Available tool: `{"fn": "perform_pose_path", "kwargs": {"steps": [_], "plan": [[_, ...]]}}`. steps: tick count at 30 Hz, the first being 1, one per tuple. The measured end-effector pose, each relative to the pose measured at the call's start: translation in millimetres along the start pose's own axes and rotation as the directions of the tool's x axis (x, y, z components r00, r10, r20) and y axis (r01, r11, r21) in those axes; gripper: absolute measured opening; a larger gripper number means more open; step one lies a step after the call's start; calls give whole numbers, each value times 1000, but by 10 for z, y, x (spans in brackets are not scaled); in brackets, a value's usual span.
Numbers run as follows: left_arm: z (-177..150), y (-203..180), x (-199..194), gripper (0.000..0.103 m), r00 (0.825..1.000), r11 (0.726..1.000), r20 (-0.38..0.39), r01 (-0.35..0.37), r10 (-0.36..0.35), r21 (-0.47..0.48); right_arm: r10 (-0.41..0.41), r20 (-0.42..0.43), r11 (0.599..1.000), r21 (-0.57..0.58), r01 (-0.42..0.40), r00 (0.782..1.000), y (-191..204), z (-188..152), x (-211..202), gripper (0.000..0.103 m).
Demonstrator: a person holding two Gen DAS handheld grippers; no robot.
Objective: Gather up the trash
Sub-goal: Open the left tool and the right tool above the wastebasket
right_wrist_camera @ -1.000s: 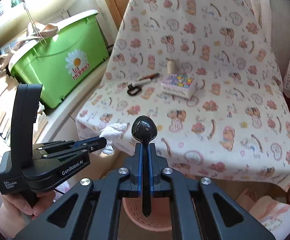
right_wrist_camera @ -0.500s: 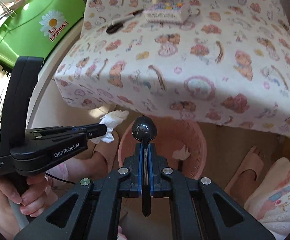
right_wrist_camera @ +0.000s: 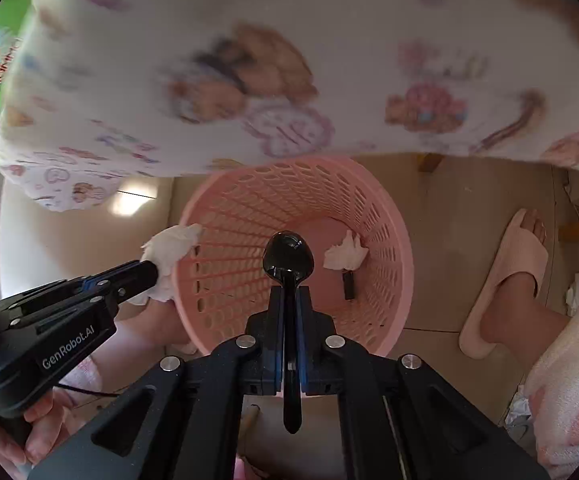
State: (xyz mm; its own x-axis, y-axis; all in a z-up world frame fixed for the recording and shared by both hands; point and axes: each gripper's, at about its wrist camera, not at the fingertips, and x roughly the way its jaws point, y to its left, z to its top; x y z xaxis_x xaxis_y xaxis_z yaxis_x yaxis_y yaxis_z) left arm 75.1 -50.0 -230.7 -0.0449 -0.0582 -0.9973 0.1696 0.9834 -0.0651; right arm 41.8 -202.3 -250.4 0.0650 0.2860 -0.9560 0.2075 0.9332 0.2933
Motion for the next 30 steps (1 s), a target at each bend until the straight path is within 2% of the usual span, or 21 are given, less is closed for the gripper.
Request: {"fn": "perform_pose_path", "kwargs": {"steps": [3, 8, 11, 14, 15, 16, 18, 21, 23, 24, 26, 30], "plan": [[15, 32, 98, 10, 999, 1000, -35, 14, -14, -8, -4, -50, 1000, 24, 6, 999, -28, -16, 172, 6], [0, 33, 213, 10, 997, 1000, -73, -25, 25, -9, -25, -96, 999, 39, 28, 995, -80, -39, 355, 6], [-28, 23, 136, 22, 998, 999, -44, -38, 38, 1, -5, -131, 997, 72, 14, 991, -125, -66, 436, 6], [-41, 18, 52, 35, 999, 999, -10, -49, 49, 18, -13, -113, 997, 71, 21, 994, -167, -63, 408, 7], [-43, 18, 31, 37, 999, 999, -4, -50, 50, 16, -28, -104, 997, 62, 34, 994, -180, -70, 403, 12], [-37, 22, 20, 40, 999, 999, -2, -46, 46, 15, -42, -98, 997, 55, 47, 994, -168, -67, 389, 24], [-28, 20, -12, 42, 999, 998, 5, -53, 52, 19, -57, -78, 997, 50, 61, 995, -141, -66, 356, 38], [-22, -17, -103, 47, 995, 995, 36, -92, 91, 31, -69, -63, 996, 51, 72, 996, -134, -57, 309, 39], [-22, -29, -196, 56, 992, 993, 66, -111, 109, 34, -82, -43, 995, 57, 85, 996, -145, -38, 251, 39], [-22, -25, -249, 57, 990, 993, 84, -114, 111, 35, -90, -30, 994, 56, 92, 995, -141, -22, 208, 39], [-17, -16, -359, 62, 986, 992, 119, -124, 118, 38, -106, 8, 993, 51, 105, 994, -113, -9, 107, 43], [-2, 11, -575, 67, 971, 986, 183, -162, 153, 33, -161, 107, 987, 32, 159, 981, -35, 20, -109, 65]]}}
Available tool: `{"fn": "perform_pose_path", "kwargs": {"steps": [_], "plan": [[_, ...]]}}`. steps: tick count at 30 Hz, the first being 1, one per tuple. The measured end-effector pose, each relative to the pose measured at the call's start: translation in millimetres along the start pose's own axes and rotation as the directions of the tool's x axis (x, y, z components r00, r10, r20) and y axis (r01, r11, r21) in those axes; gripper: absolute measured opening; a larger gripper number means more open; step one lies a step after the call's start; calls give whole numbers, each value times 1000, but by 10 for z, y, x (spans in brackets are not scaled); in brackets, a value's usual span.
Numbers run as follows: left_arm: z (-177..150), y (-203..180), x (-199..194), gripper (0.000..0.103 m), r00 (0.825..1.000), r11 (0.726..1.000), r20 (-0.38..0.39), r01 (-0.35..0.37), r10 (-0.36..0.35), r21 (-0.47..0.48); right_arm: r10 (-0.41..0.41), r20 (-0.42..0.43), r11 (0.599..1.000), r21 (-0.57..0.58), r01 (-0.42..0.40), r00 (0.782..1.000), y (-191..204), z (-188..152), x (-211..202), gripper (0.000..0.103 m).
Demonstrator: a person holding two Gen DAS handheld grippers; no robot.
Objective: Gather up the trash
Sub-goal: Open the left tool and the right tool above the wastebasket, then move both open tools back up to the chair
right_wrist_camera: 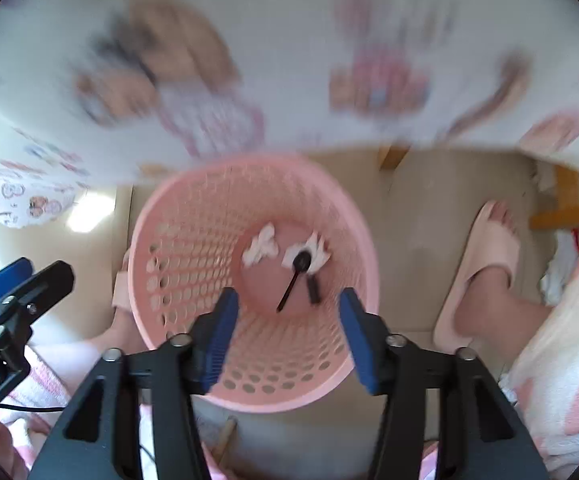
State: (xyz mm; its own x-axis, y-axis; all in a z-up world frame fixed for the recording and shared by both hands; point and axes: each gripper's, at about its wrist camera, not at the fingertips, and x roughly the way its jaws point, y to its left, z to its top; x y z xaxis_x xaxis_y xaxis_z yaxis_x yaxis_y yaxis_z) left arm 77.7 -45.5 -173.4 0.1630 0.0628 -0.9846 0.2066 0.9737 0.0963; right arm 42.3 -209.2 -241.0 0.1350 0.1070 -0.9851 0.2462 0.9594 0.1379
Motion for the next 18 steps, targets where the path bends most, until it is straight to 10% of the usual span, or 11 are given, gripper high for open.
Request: {"fn": "perform_pose_path", "kwargs": {"steps": [10, 18], "plan": [[56, 225, -479, 71, 986, 999, 167, 22, -16, -34, -5, 202, 1000, -7, 6, 979, -15, 65, -649, 70], [72, 302, -935, 77, 924, 997, 381, 9, 20, -75, 40, 454, 995, -98, 5, 890, 79, -25, -1357, 81]]}}
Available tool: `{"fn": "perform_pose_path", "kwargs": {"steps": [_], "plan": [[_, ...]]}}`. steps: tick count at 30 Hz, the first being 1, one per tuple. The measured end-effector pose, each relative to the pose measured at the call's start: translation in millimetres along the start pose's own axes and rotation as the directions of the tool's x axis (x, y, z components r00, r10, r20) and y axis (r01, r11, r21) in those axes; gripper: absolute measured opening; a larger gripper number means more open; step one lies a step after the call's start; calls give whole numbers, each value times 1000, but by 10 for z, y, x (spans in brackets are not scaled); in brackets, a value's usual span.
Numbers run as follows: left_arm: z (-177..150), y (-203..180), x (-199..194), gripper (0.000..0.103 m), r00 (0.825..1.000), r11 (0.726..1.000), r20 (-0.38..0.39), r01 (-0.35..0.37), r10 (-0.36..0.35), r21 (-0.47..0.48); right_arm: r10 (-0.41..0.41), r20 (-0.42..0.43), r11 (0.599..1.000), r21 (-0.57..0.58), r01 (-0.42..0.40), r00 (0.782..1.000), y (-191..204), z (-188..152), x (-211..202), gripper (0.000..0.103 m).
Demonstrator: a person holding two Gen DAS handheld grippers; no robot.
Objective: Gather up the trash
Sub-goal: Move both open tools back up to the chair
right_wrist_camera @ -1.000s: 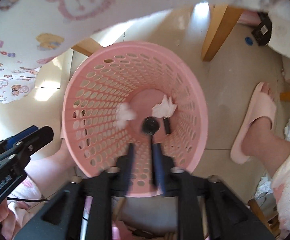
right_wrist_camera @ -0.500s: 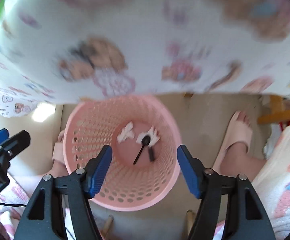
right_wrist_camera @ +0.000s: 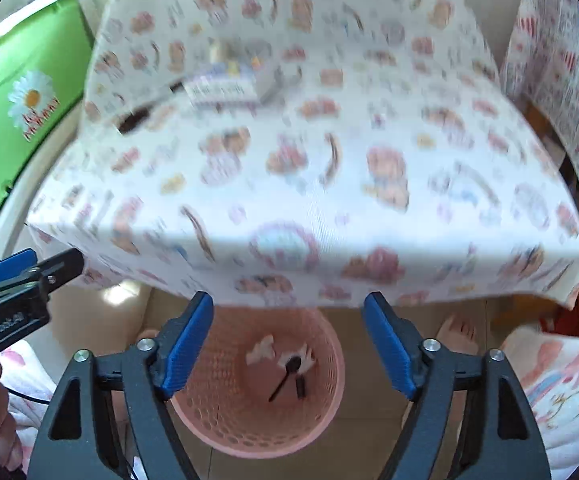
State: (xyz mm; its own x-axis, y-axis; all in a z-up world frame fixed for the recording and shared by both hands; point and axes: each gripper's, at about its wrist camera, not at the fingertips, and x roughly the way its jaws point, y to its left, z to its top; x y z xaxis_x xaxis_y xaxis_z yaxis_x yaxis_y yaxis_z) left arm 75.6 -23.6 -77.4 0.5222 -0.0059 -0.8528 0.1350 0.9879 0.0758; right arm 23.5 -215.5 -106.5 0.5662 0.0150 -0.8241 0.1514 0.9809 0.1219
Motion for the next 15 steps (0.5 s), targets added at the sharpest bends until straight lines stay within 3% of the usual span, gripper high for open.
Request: {"fn": "perform_pose_path", "kwargs": {"steps": [4, 10, 12, 15], "plan": [[73, 51, -195, 82, 992, 997, 103, -70, 73, -37, 17, 171, 1000, -11, -15, 985, 39, 109, -325, 85], [184, 133, -437, 88, 969, 996, 231, -75, 83, -40, 55, 354, 996, -87, -26, 934, 79, 395, -705, 86], [245, 127, -528, 89, 961, 996, 263, -85, 88, -22, 137, 358, 986, -138, -93, 923, 34, 544, -783, 86], [432, 129, -671, 90, 950, 997, 305, -76, 69, 12, 159, 365, 985, -121, -122, 917, -55, 817, -877, 86]]}}
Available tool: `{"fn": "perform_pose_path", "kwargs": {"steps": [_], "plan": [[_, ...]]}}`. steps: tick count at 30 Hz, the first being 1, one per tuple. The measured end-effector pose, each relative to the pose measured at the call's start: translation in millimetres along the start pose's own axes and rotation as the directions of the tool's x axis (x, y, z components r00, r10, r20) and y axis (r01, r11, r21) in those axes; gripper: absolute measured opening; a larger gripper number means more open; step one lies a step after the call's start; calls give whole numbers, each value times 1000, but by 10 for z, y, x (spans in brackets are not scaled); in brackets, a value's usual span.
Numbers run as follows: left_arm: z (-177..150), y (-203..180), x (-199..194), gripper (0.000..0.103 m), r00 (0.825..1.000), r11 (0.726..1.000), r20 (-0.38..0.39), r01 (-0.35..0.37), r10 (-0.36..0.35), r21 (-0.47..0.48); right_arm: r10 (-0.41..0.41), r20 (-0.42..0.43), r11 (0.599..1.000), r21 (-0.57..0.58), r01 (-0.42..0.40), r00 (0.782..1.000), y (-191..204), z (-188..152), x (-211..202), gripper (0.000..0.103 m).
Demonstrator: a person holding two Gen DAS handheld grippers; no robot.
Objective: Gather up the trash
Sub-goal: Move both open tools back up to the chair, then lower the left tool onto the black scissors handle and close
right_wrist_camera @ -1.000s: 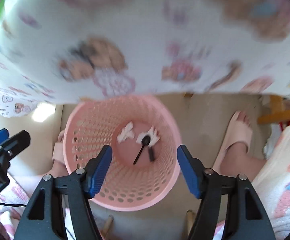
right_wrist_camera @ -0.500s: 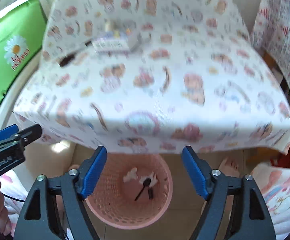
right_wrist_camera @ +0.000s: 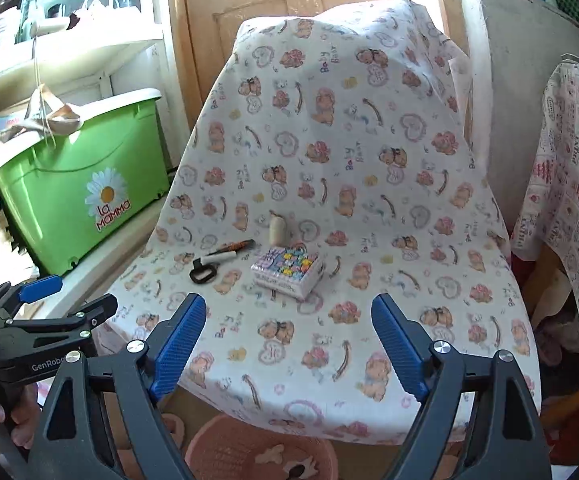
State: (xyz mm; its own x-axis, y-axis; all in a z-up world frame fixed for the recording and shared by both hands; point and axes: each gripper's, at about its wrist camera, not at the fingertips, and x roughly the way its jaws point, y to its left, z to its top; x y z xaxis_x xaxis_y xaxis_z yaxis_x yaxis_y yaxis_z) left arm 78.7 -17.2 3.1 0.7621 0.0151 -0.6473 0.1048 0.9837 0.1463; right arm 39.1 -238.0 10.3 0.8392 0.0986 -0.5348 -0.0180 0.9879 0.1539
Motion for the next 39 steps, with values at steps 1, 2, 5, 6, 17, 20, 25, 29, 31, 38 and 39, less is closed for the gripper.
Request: {"fn": "perform_pose_path", "kwargs": {"steps": [1, 2, 5, 6, 17, 20, 25, 29, 31, 38, 39], "plan": [[85, 7, -17, 90, 1000, 1000, 14, 17, -17, 8, -5, 21, 1000, -7, 6, 1000, -39, 114, -14, 86], [172, 16, -33, 93, 999, 1000, 27, 18, -19, 9, -18, 48, 1000, -23, 20, 999, -71, 226, -34, 86], [423, 63, -80, 102, 995, 1000, 97, 10, -10, 2, -57, 64, 993, -95, 63, 996, -117, 535, -43, 86], [496, 88, -87, 102, 993, 1000, 120, 10, -9, -5, -49, 59, 993, -107, 55, 997, -137, 622, -48, 86], [572, 338, 499, 96, 994, 998, 103, 52, -48, -37, -97, 145, 994, -34, 103, 985, -554, 678, 203, 86], [546, 425, 768, 88, 994, 992, -2, 105, -105, -76, -48, 55, 999, -3, 48, 997, -639, 550, 418, 85], [491, 568, 1064, 67, 979, 967, -95, 158, -179, -202, -28, -47, 998, 51, 30, 999, -719, 410, 675, 77], [407, 601, 1252, 36, 954, 946, -172, 199, -247, -257, 26, -109, 991, 130, -12, 994, -786, 323, 839, 71], [386, 576, 1292, 36, 944, 939, -182, 225, -276, -260, 30, -128, 992, 126, -14, 991, -765, 289, 896, 66], [328, 246, 1391, 58, 931, 951, -221, 255, -291, -178, 71, -159, 991, 123, -51, 985, -629, 235, 991, 56], [318, 208, 1390, 63, 950, 966, -206, 204, -235, -160, 74, -164, 991, 125, -54, 984, -616, 226, 1006, 55]]}}
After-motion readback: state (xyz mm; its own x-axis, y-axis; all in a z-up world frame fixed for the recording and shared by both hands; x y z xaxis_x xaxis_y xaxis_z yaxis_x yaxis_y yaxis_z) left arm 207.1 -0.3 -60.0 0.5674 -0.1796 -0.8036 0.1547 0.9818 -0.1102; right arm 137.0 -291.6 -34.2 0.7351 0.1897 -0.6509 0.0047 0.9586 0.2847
